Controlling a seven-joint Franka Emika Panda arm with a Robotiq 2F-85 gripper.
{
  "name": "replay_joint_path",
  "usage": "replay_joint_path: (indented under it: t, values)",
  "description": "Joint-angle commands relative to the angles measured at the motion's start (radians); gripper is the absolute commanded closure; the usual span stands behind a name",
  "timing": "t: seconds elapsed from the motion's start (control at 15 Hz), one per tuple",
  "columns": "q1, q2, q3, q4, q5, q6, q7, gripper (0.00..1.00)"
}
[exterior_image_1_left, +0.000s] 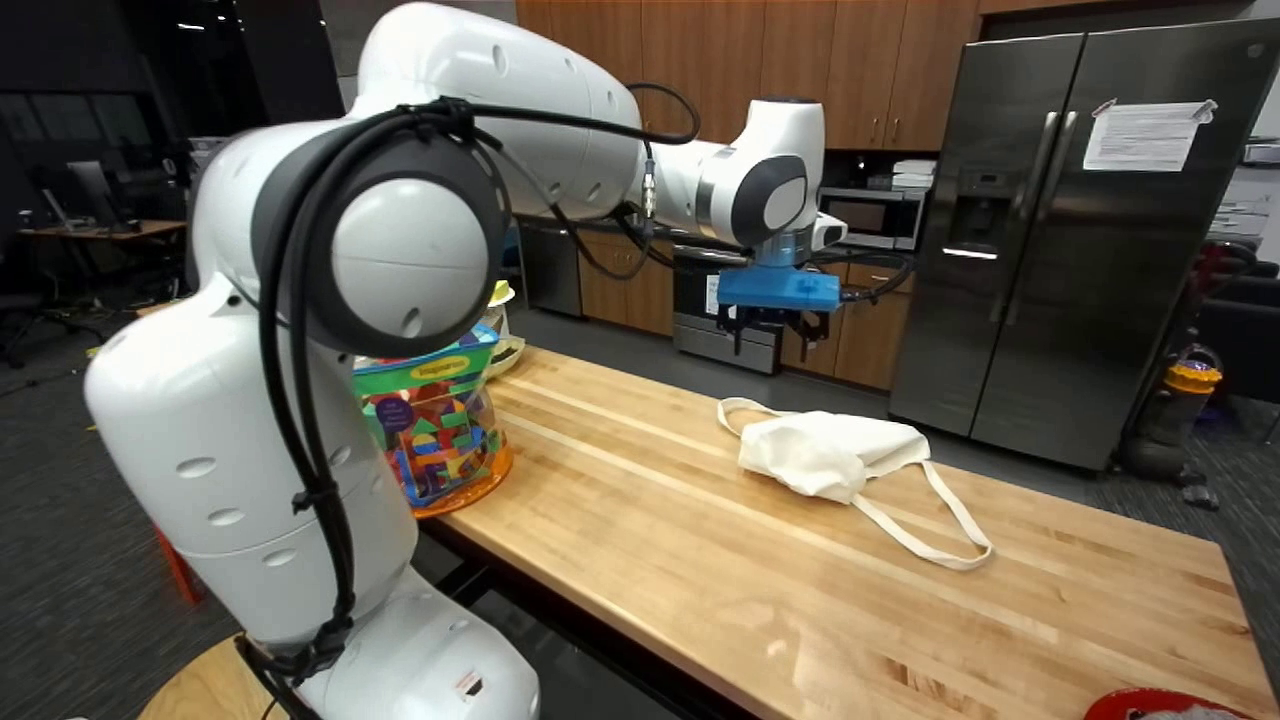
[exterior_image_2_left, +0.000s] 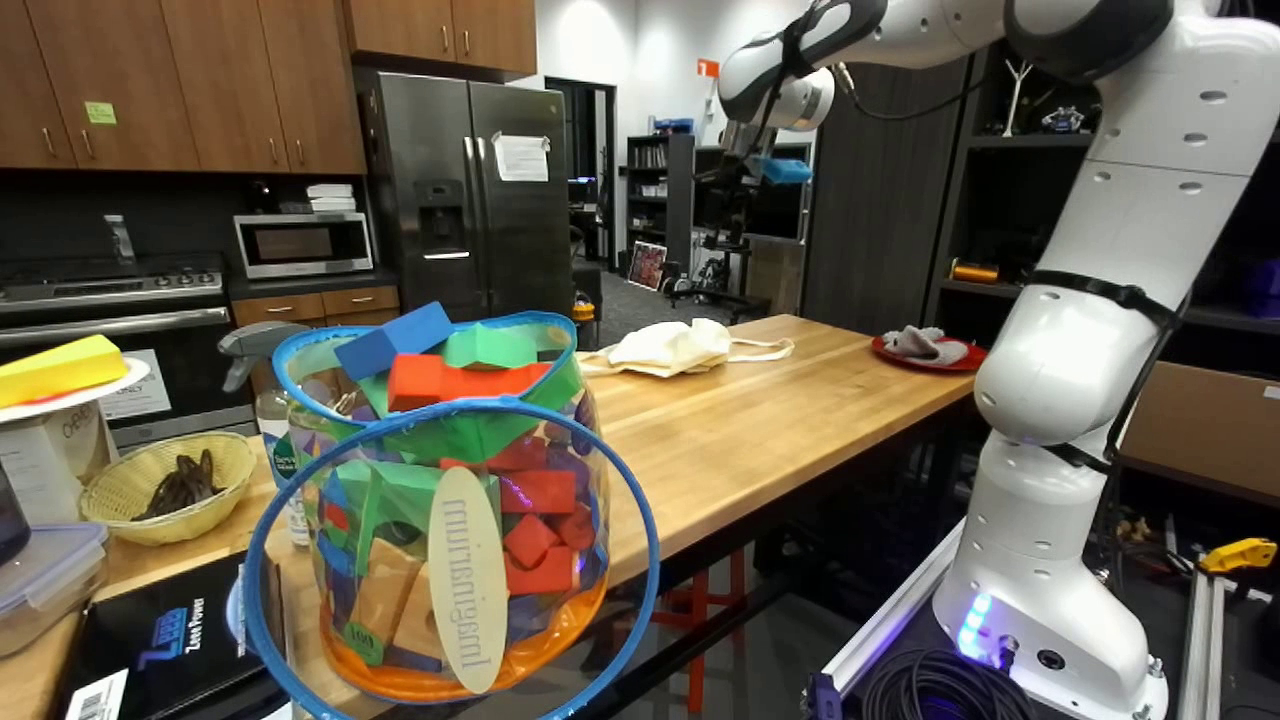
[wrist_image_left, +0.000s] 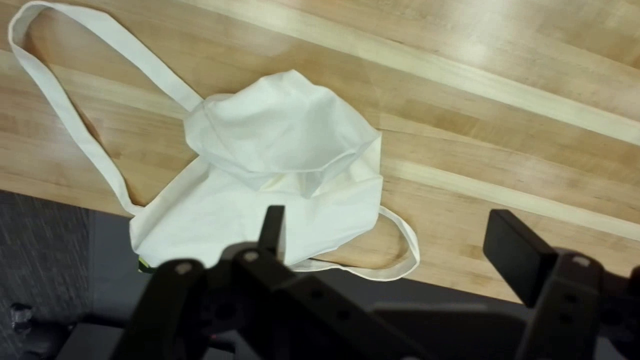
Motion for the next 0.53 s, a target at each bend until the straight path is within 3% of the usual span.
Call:
replay_joint_path:
  t: [0.0, 0.47]
  values:
    - [-0.032, 0.108, -0.004, 0.095, 0.006, 0.021, -0.037, 0.00]
    - [-0.086, 0.213, 0.012, 0.163, -0.012, 0.028, -0.087, 0.00]
